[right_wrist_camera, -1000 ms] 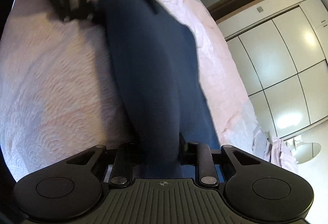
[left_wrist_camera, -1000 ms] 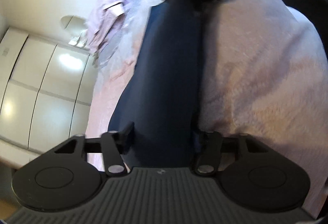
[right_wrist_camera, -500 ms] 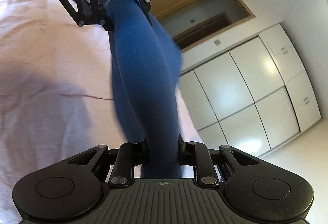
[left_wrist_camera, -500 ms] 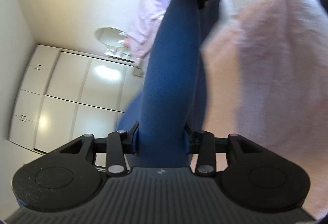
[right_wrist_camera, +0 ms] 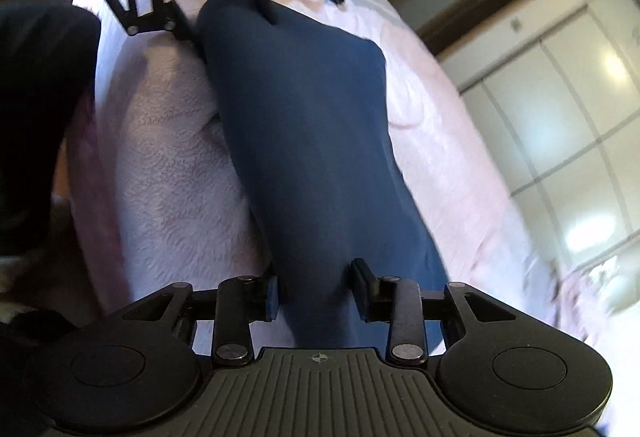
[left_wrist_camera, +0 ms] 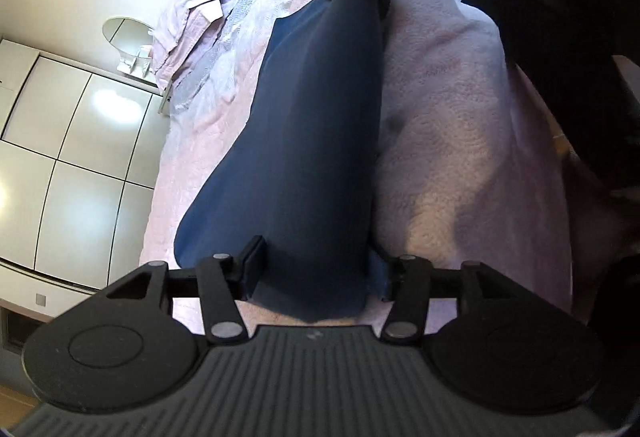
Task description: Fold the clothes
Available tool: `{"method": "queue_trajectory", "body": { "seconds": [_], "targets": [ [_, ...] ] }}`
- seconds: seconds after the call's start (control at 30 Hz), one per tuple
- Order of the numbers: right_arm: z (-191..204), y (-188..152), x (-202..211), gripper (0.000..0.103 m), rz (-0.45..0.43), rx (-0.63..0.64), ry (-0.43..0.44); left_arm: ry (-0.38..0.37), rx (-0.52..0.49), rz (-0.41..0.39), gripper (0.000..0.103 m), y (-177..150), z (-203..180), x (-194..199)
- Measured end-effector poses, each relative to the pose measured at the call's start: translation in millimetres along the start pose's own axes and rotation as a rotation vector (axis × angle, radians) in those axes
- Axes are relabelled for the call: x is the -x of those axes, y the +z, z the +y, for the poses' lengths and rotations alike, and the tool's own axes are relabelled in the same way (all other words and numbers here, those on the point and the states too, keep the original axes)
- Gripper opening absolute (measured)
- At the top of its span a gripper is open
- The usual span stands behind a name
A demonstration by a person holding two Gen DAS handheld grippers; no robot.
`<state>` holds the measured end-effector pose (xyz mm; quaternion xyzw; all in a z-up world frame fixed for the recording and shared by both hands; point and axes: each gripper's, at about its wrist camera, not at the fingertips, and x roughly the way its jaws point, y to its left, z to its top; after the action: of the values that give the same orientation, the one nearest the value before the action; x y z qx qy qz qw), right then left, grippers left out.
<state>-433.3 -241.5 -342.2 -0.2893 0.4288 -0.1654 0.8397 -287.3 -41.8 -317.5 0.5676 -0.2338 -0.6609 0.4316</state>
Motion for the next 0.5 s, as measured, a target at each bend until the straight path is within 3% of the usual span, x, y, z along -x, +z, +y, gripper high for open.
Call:
{"method": "queue_trajectory", "body": {
  "seconds": [0.27,0.5],
  "targets": [
    [-15,12,53,0.035,-0.022,-0.229,0.098,-0.038,0.057,0.035,0.05,1,7,13],
    [-15,5,58,0.035,-0.038,-0.23,0.076,-0.031,0.054,0.055,0.05,0,9,10]
  ]
}}
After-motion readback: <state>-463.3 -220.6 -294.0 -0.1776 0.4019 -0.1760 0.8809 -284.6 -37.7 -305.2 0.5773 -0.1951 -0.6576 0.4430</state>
